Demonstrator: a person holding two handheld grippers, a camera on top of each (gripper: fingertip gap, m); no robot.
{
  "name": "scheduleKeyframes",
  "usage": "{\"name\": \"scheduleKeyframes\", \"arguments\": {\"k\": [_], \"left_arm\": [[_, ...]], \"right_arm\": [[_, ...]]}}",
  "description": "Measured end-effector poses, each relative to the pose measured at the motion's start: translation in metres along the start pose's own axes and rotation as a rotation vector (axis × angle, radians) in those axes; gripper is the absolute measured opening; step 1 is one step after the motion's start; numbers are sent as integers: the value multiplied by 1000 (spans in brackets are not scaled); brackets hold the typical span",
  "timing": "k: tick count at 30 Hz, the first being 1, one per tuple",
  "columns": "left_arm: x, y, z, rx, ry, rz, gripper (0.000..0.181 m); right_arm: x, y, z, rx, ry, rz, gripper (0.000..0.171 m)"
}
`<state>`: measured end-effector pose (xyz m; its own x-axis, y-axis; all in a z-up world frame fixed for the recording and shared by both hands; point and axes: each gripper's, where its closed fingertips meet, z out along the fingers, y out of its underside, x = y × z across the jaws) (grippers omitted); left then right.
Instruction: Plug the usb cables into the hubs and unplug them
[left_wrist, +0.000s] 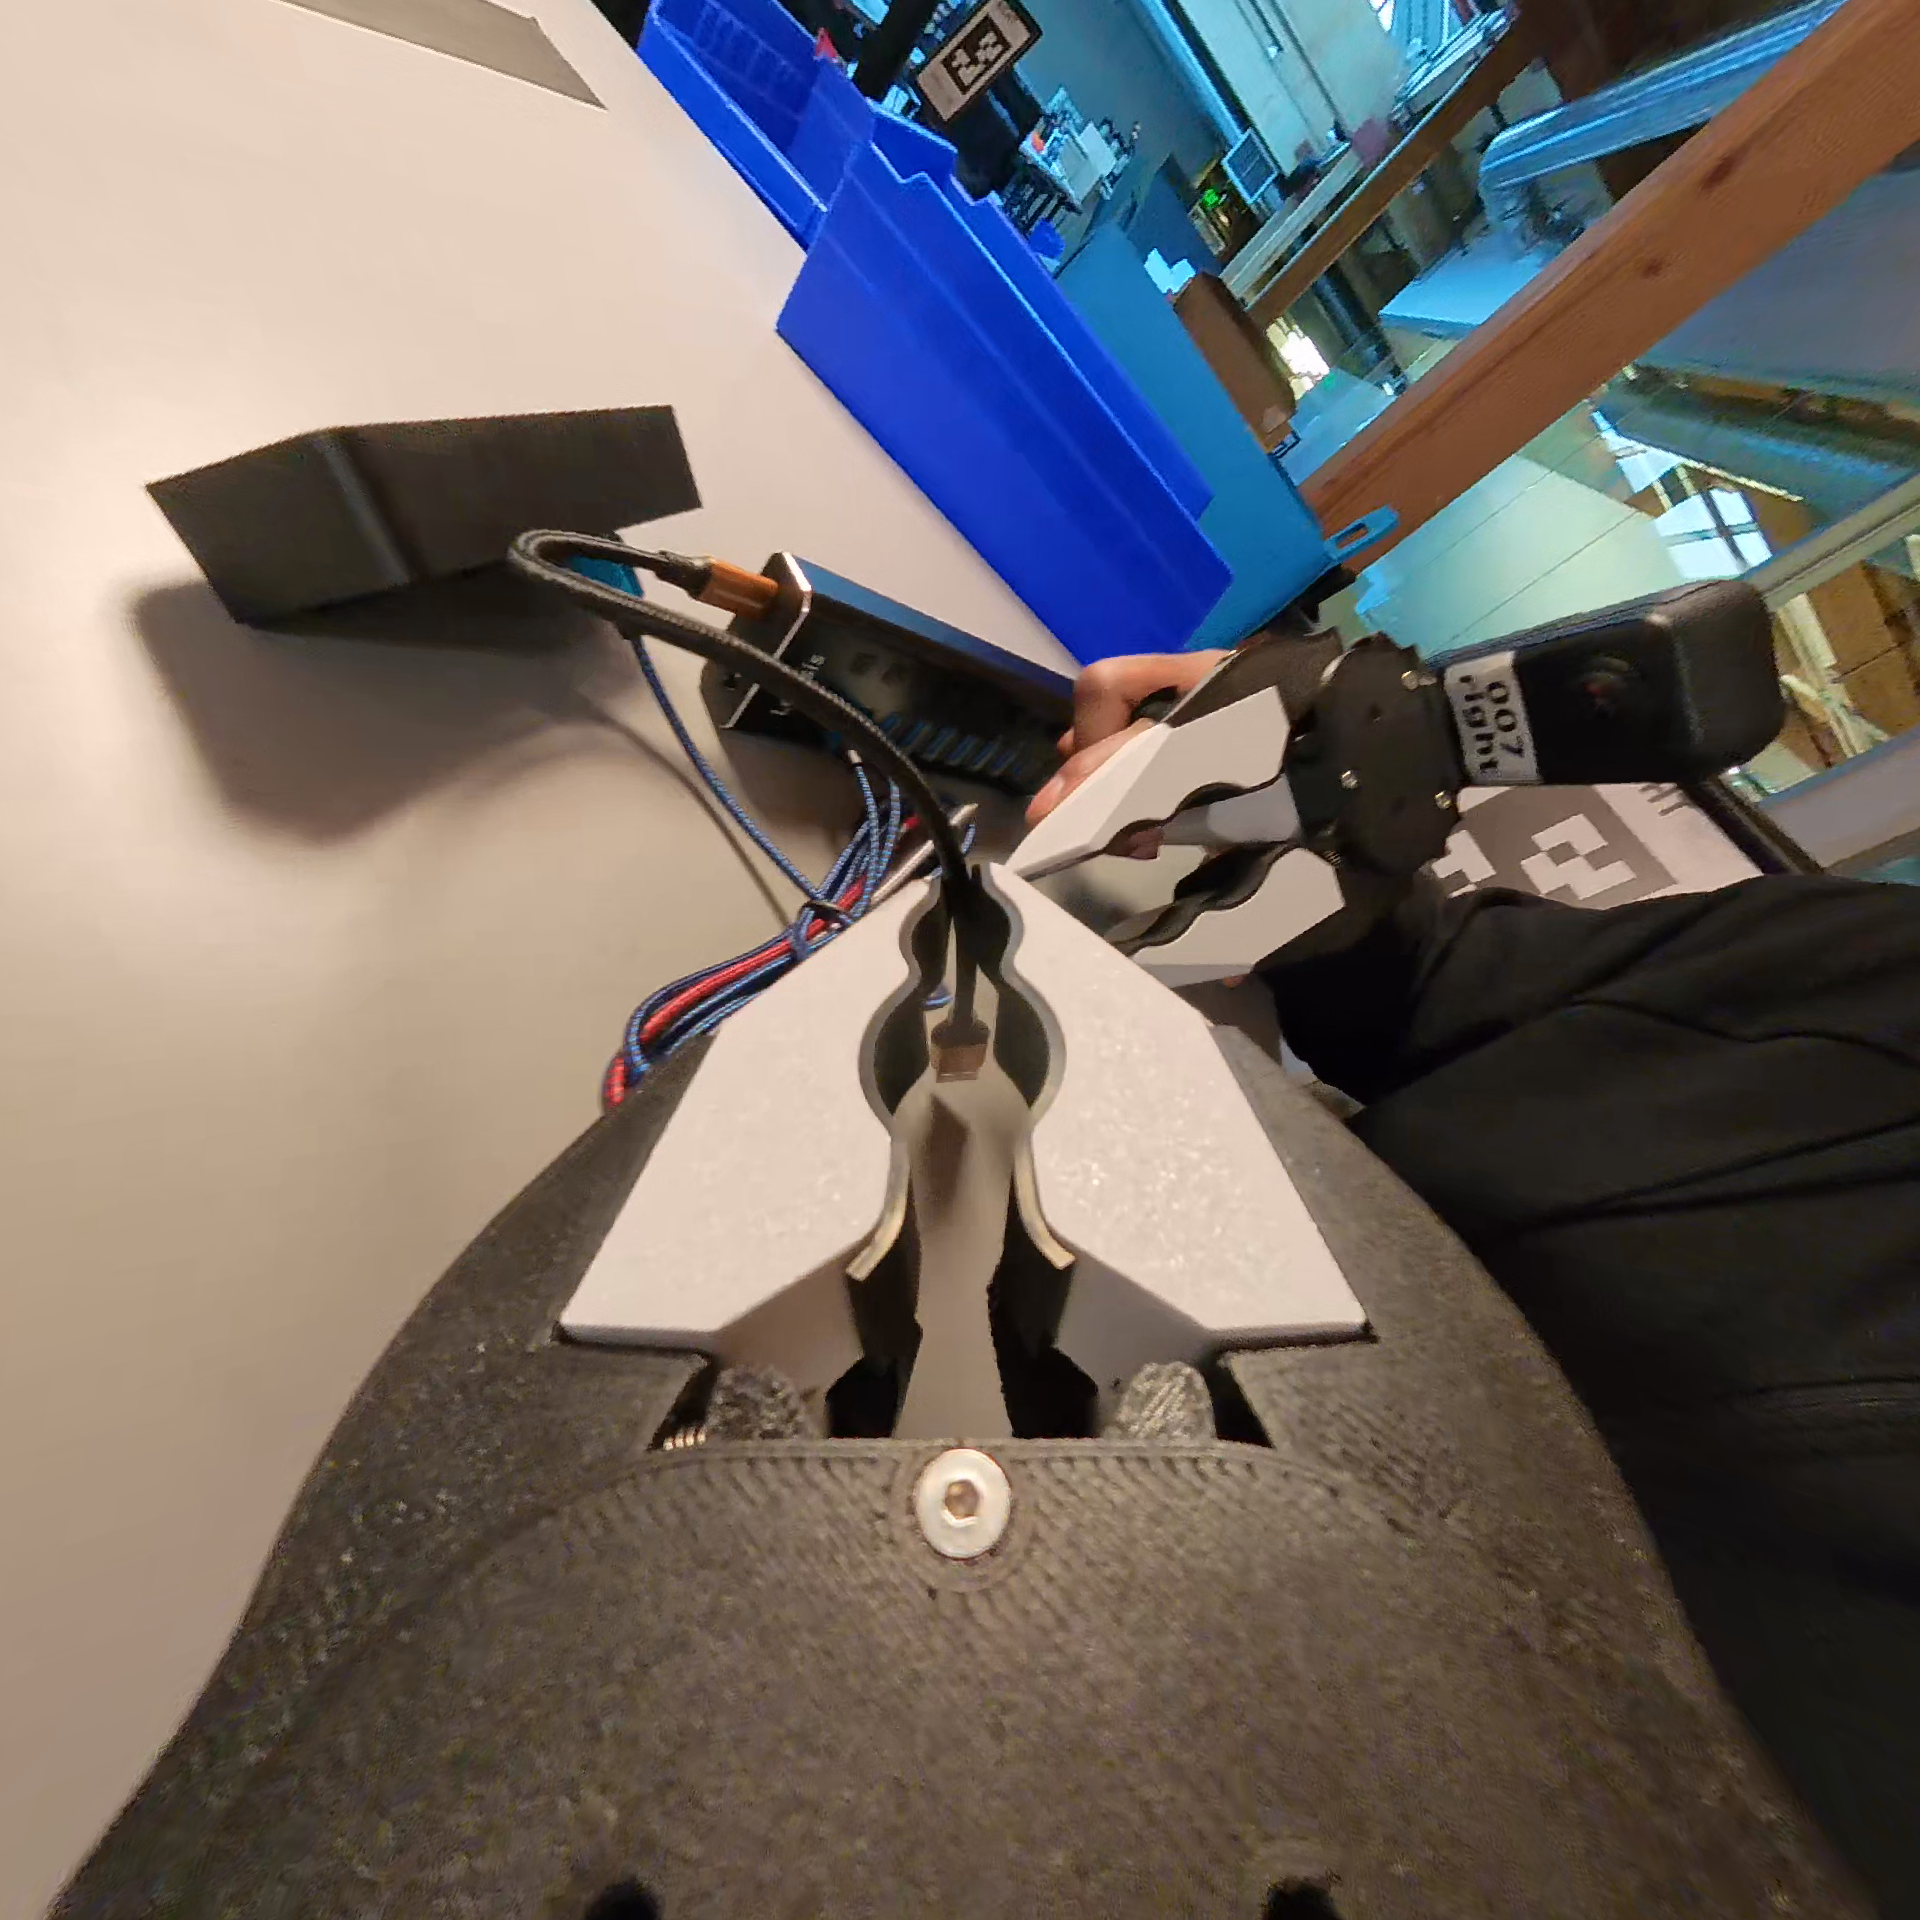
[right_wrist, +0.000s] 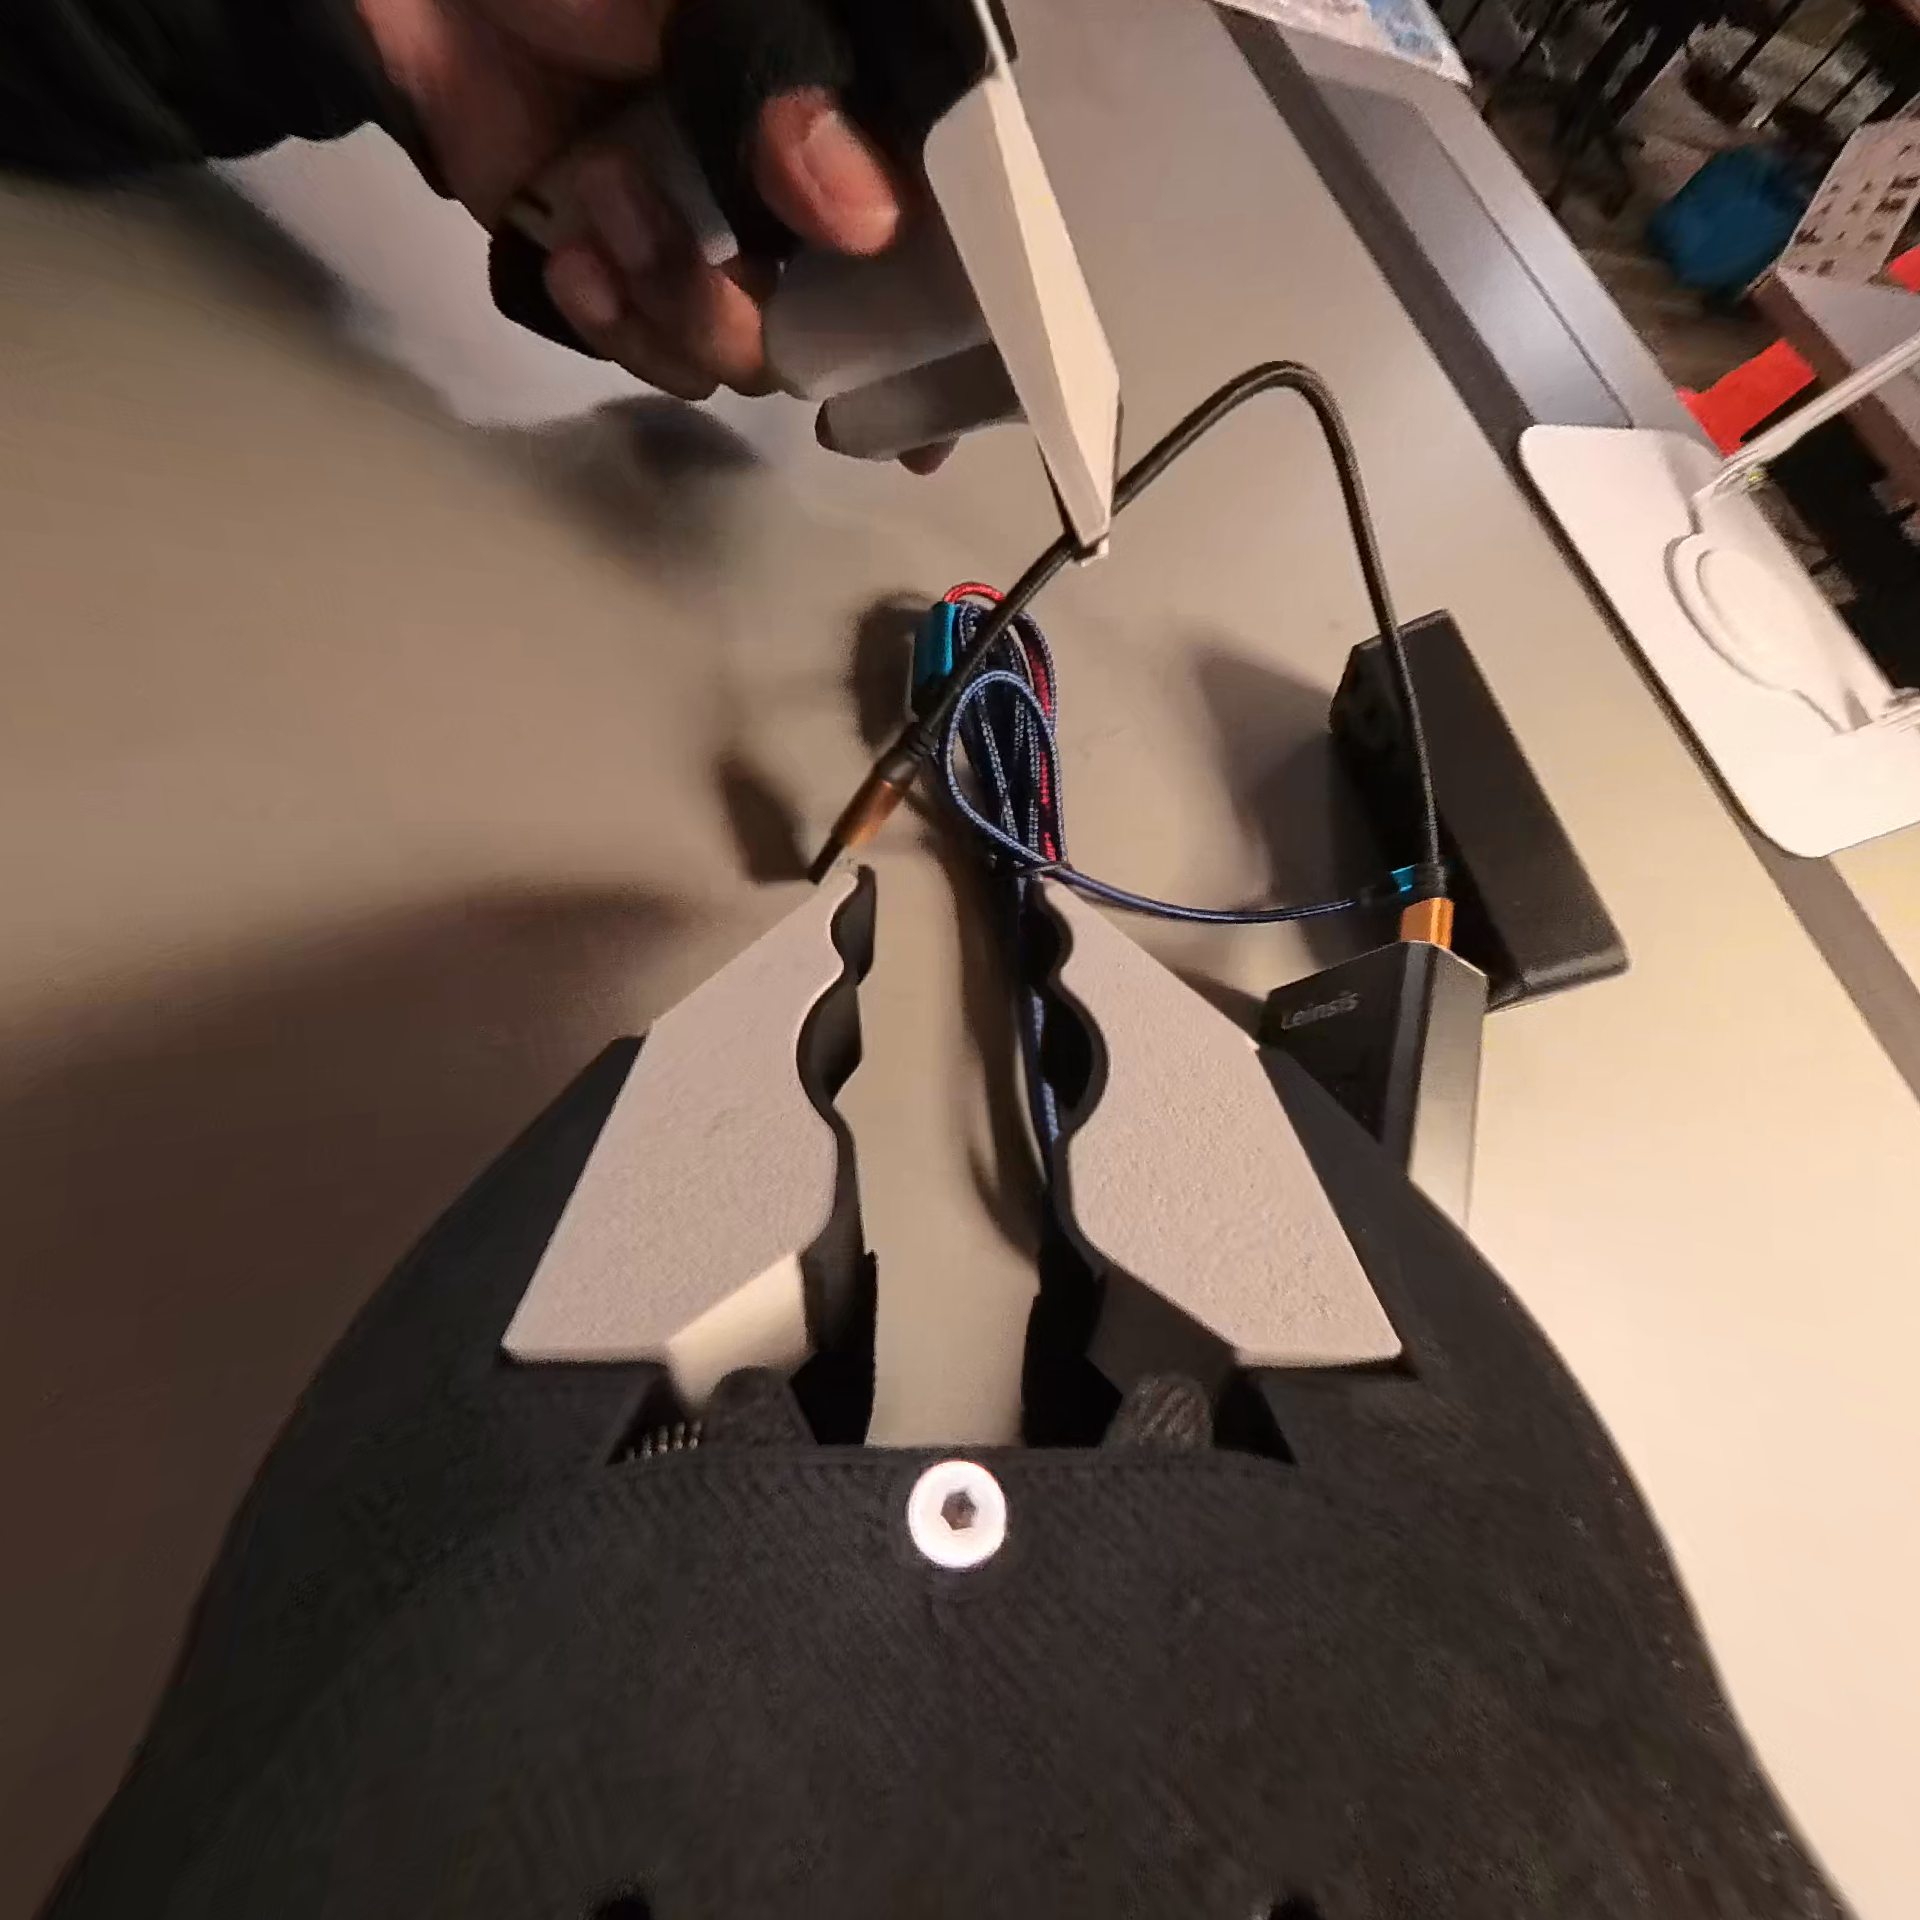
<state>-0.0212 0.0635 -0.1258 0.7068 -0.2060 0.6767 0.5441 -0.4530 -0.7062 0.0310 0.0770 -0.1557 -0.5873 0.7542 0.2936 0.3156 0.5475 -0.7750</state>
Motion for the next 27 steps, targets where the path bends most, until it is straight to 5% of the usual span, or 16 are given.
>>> {"name": "scheduleKeyframes", "arguments": {"k": [7, 9, 14, 22, 27], "left_arm": [[29, -15, 11, 144, 142, -63, 7], [33, -17, 12, 170, 165, -71, 7], [39, -11, 15, 121, 198, -45, 8], [46, 2, 3, -83, -17, 475, 25], [56, -5, 6, -66, -111, 721, 32]], "right_arm": [[-14, -4, 10, 15, -44, 52, 31], [-9, -3, 9, 14, -1, 11, 15], [2, 6, 0, -25, 33, -62, 7], [0, 19, -32, -54, -33, -184, 4], [-7, 28, -40, -87, -60, -263, 4]]}}
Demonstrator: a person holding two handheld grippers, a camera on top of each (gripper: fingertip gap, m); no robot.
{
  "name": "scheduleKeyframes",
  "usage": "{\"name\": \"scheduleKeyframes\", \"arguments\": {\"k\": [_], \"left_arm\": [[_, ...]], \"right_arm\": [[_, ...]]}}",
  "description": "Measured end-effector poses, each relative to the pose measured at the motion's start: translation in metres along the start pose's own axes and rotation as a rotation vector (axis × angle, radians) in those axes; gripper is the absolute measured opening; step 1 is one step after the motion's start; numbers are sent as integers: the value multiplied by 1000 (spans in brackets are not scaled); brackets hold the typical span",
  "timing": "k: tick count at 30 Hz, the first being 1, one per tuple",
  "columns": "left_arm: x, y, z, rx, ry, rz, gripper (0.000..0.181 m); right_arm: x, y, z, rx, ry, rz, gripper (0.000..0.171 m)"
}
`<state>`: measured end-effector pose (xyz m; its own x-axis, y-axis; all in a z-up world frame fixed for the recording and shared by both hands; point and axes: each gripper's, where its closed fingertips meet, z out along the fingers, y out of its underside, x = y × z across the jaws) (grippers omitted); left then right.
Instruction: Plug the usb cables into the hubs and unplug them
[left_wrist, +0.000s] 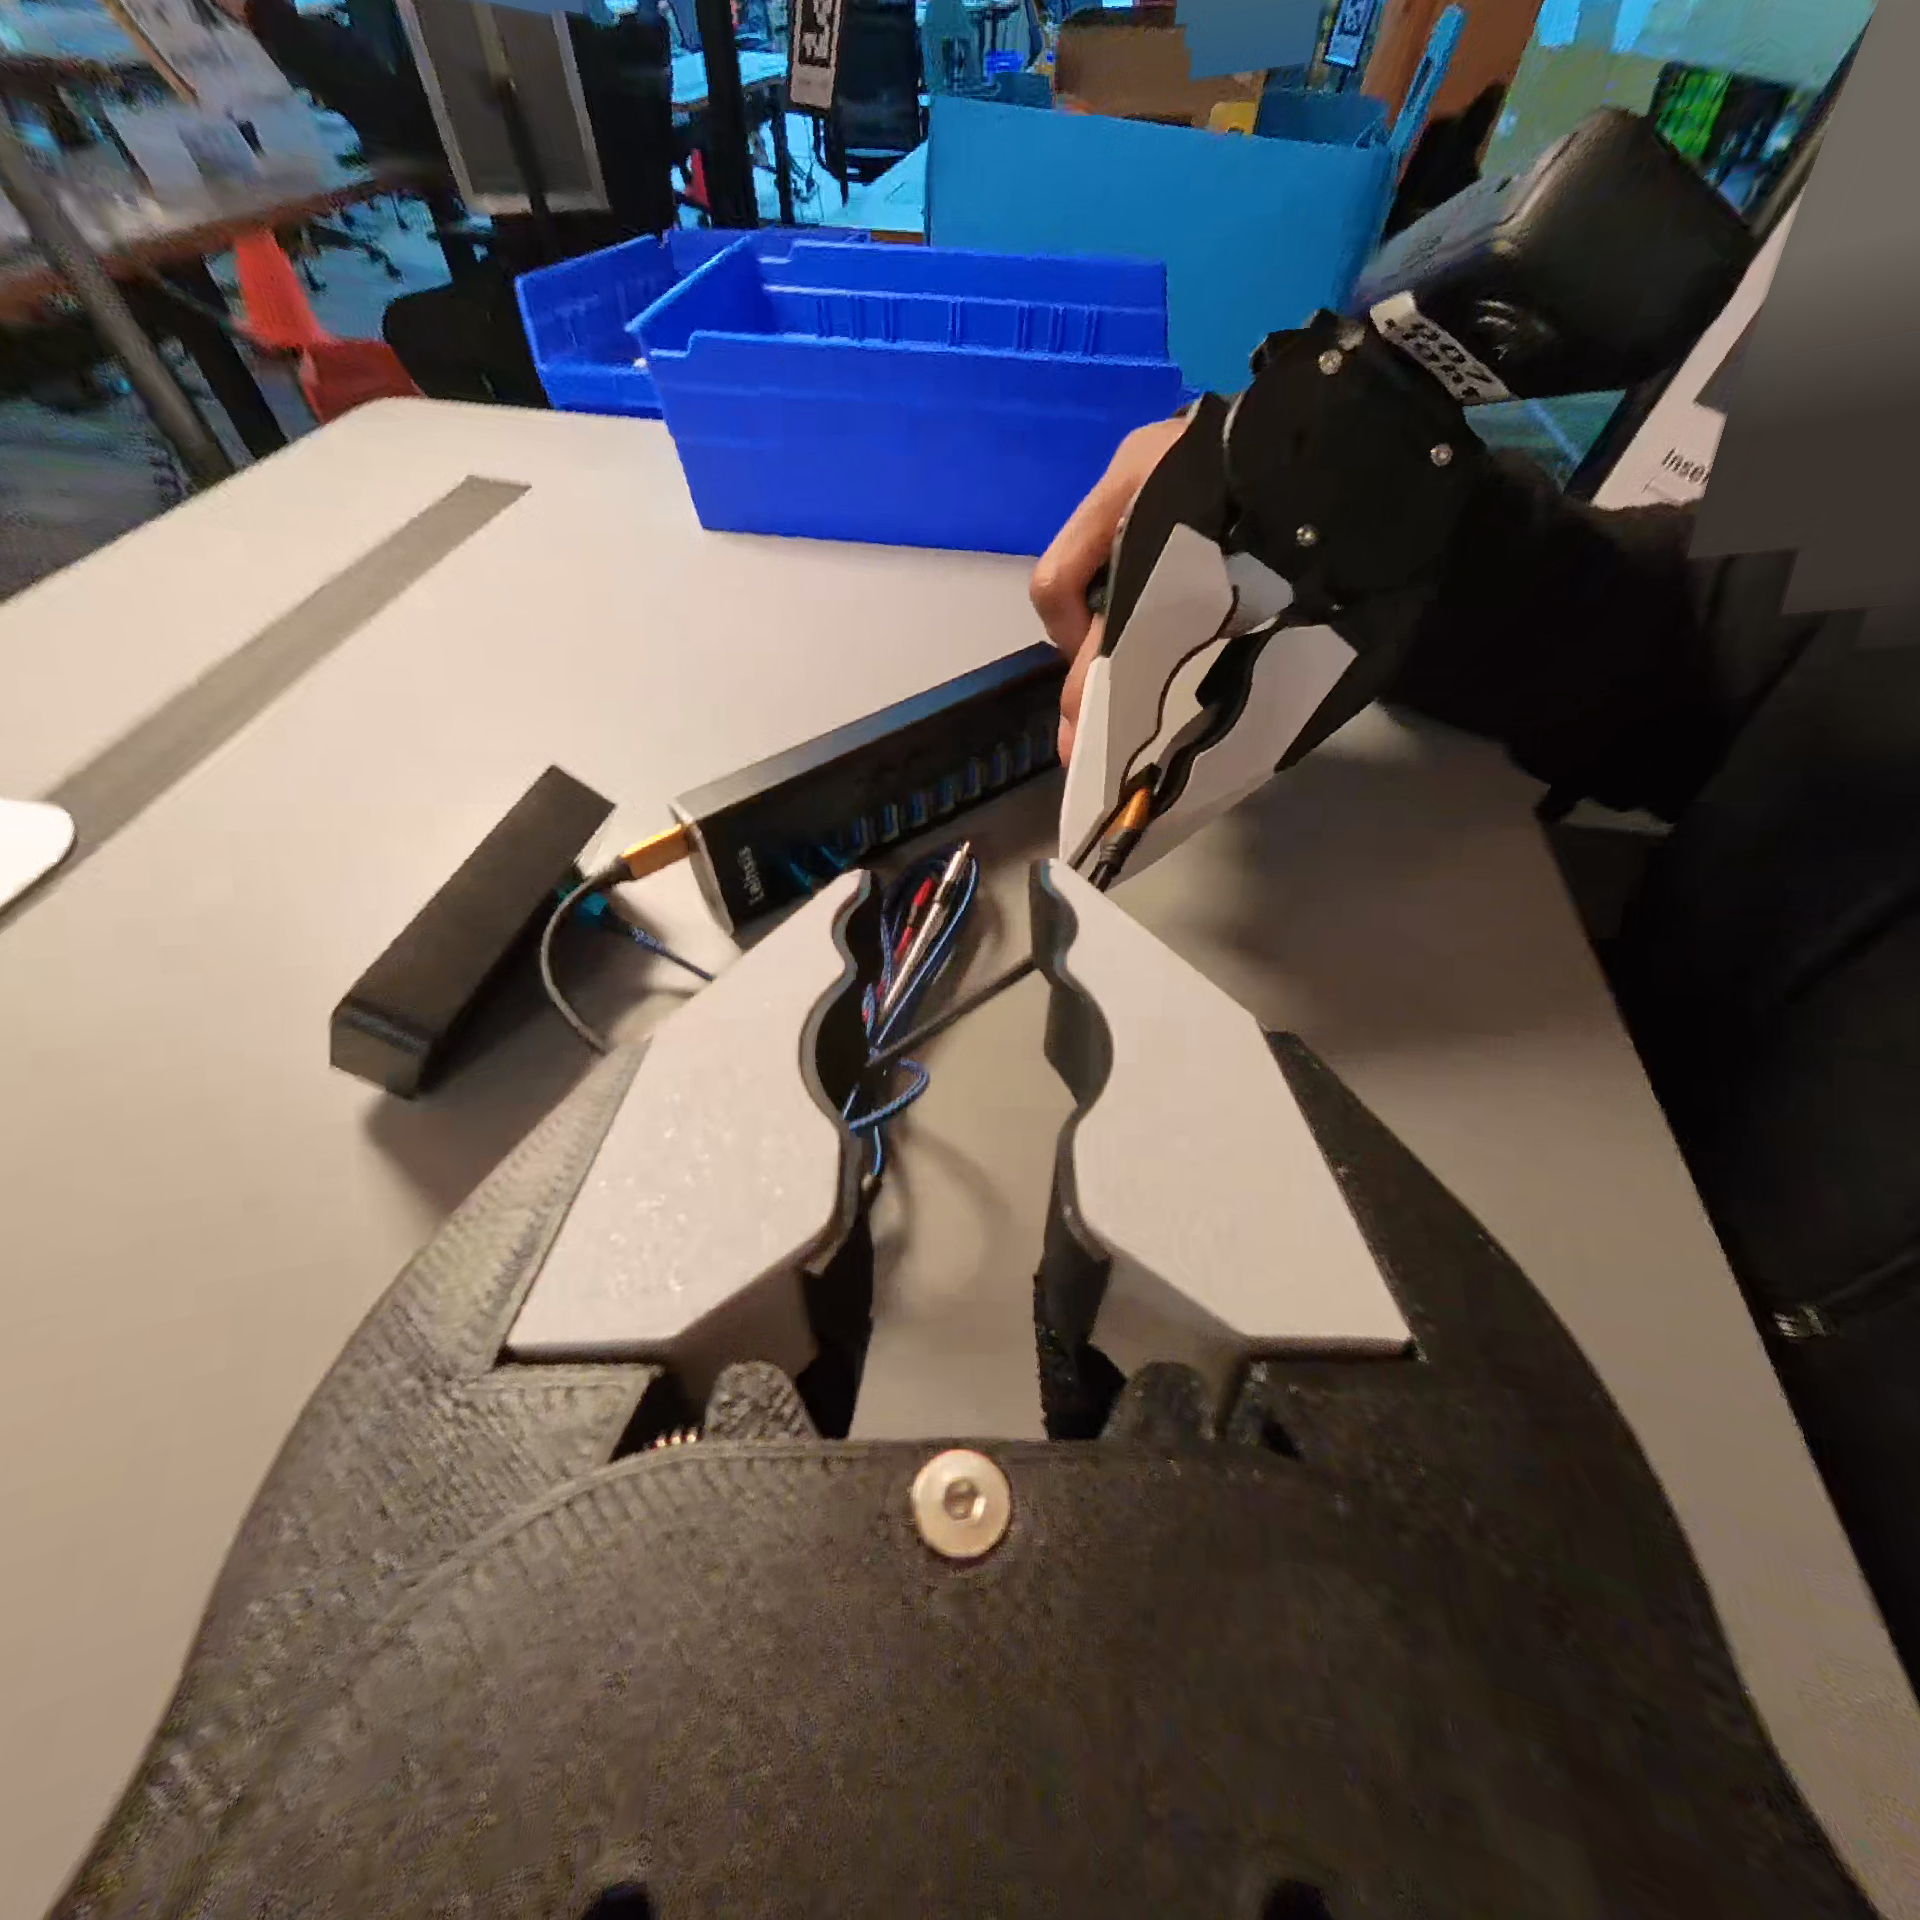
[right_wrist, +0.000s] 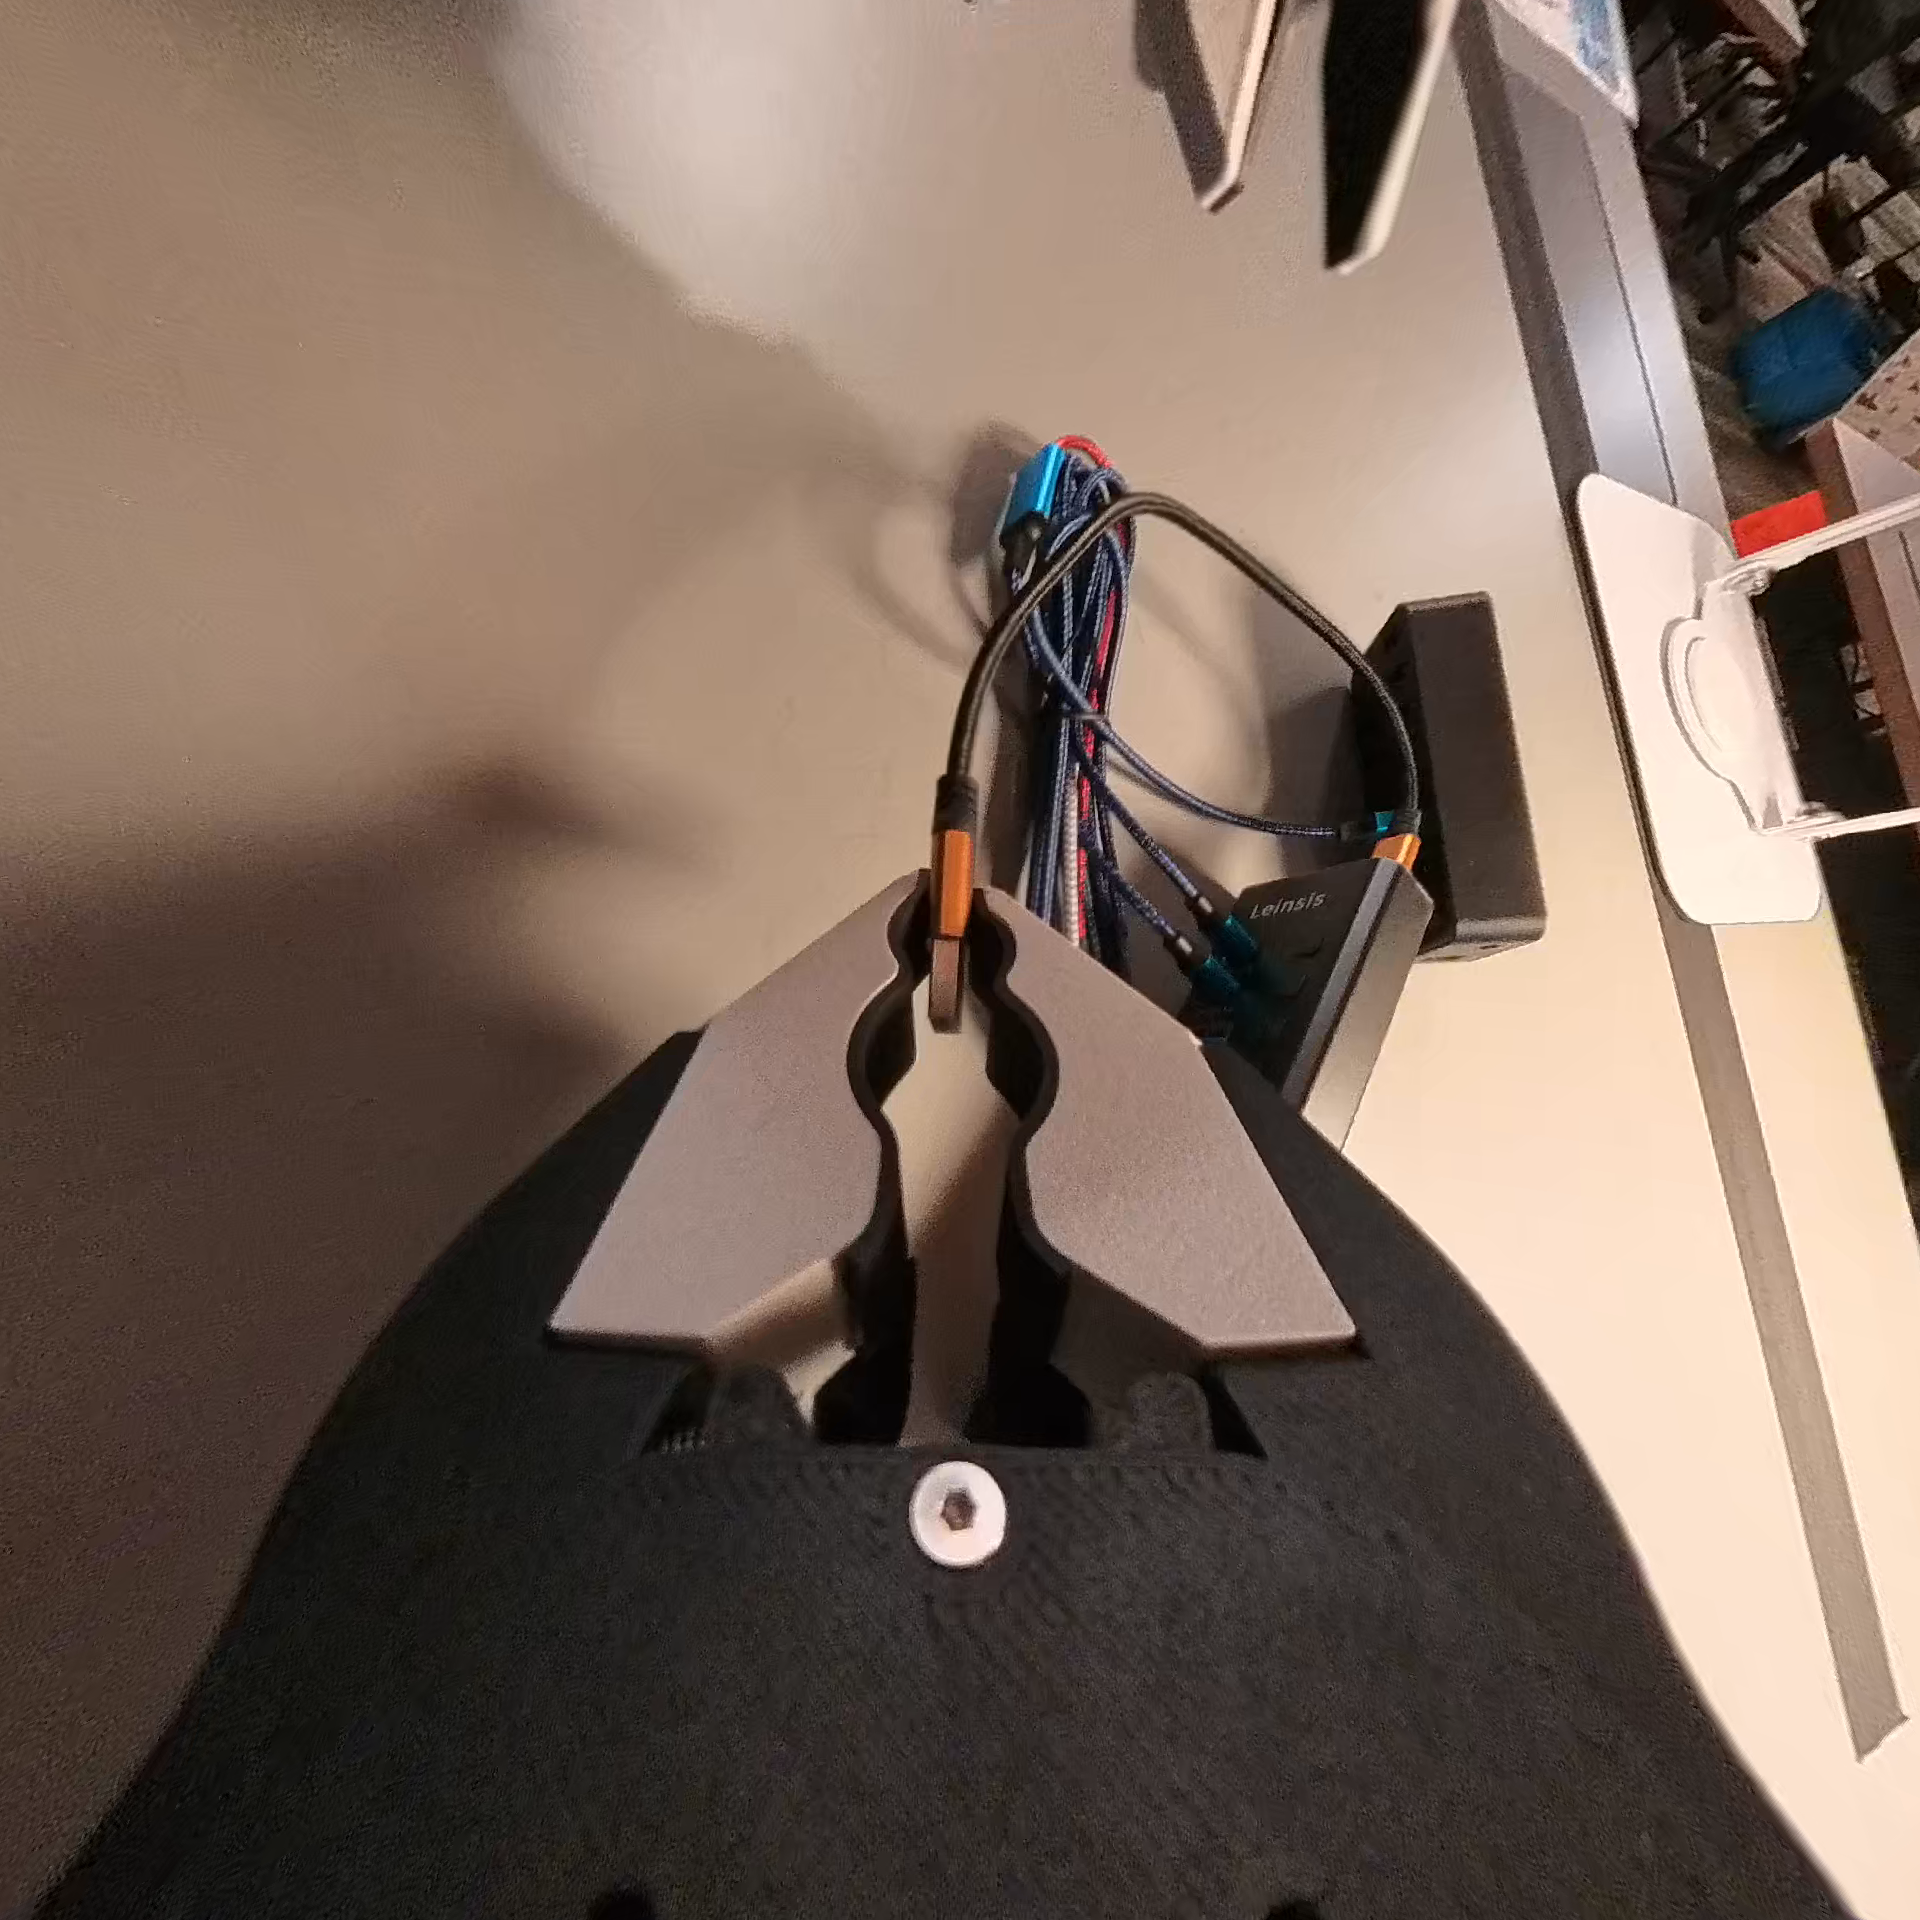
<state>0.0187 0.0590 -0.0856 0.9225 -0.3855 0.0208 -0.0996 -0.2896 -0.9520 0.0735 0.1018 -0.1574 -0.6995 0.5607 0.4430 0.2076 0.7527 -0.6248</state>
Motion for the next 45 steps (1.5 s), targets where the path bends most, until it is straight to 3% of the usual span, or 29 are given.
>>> {"name": "scheduleKeyframes", "arguments": {"k": [9, 19, 26, 32, 39, 45], "left_arm": [[40, 43, 76, -273, -23, 382, 36], [51, 57, 104, -333, -79, 653, 17], [54, 59, 111, -325, -67, 619, 11], [44, 47, 110, -282, -127, 526, 7], [31, 44, 107, -275, -176, 422, 7], [24, 46, 112, -292, -197, 327, 7]], "right_arm": [[-12, 8, -3, -26, -44, -86, 5], [-16, 14, -10, 6, -71, -124, 5], [-17, 19, -12, 13, -68, -148, 5], [4, 18, -20, 37, 44, -115, 13], [47, 52, -52, 24, 162, 155, 35], [48, 77, -65, 45, 95, 397, 51]]}}
